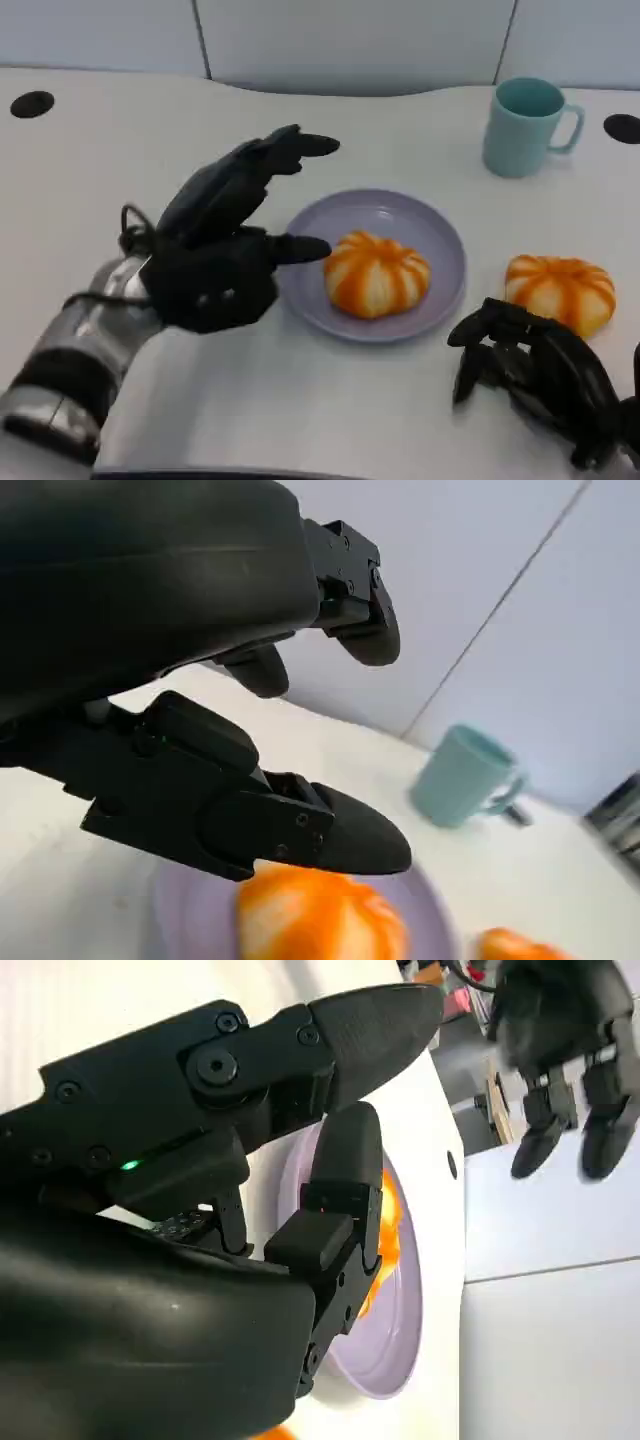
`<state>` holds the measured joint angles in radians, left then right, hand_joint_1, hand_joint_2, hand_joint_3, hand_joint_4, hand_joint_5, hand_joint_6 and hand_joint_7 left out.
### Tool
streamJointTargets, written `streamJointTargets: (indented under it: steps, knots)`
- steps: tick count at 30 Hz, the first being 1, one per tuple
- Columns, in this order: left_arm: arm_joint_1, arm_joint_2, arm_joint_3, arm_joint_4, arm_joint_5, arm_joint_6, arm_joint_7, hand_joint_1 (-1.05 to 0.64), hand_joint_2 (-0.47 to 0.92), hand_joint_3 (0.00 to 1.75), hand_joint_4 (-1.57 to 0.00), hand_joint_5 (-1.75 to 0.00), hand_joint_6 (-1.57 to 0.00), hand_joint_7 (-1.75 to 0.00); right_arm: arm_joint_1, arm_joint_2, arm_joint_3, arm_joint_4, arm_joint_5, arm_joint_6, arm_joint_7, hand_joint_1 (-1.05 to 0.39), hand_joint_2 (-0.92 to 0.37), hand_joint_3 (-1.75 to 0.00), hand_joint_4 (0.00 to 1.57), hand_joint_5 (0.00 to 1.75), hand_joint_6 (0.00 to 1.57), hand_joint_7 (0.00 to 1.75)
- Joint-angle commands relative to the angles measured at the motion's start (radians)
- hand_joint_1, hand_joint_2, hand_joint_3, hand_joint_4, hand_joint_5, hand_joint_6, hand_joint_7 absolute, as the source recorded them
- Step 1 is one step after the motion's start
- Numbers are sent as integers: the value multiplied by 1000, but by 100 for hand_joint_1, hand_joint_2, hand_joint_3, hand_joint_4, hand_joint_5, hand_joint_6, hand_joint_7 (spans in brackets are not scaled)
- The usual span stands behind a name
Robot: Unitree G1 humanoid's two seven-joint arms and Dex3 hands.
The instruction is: Grasp the bread from the table and place it into the plate.
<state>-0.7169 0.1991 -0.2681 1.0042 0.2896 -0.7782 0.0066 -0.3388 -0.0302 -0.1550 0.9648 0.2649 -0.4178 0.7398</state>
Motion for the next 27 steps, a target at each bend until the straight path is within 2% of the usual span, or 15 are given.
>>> streamJointTargets:
  steps: [1, 8, 13, 14, 17, 19, 23, 27]
  knots:
    - [264, 3, 166, -271, -383, 49, -219, -73, 92, 27, -12, -128, -18, -54, 25, -13, -4, 25, -7, 35, -16, -57, -92, -8, 63, 160, 76, 103]
    - [438, -24, 224, -518, -455, 203, -250, -70, 92, 27, -16, -152, -31, -56, 4, -18, -18, 67, 4, 30, 6, -59, -92, -7, 63, 160, 76, 102]
    - [520, -51, 256, -602, -482, 235, -261, -67, 92, 27, -14, -161, -33, -64, 4, -18, -19, 68, -4, 0, 7, -60, -92, -8, 64, 160, 76, 102]
    - [547, -62, 263, -621, -501, 245, -265, -68, 92, 26, -12, -169, -28, -84, 5, -18, -16, 67, -9, -11, 3, -58, -92, -10, 64, 160, 75, 102]
    - [602, -85, 280, -657, -527, 261, -273, -65, 92, 26, -12, -174, -21, -109, 7, -22, -8, 67, -27, -32, -12, -57, -92, -11, 65, 159, 75, 102]
    - [624, -96, 290, -662, -531, 257, -278, -63, 92, 26, -13, -174, -21, -115, 6, -22, -9, 71, -28, -30, -13, -57, -92, -11, 65, 159, 75, 103]
    - [652, -110, 313, -626, -546, 218, -313, -62, 92, 31, -23, -175, -13, -146, 4, -23, -13, 70, -19, -7, -6, -56, -92, -9, 64, 159, 74, 103]
    - [666, -131, 340, -593, -576, 203, -348, -63, 92, 32, -27, -175, -14, -157, 7, -22, -13, 58, -18, 4, -10, -56, -92, -8, 64, 158, 75, 102]
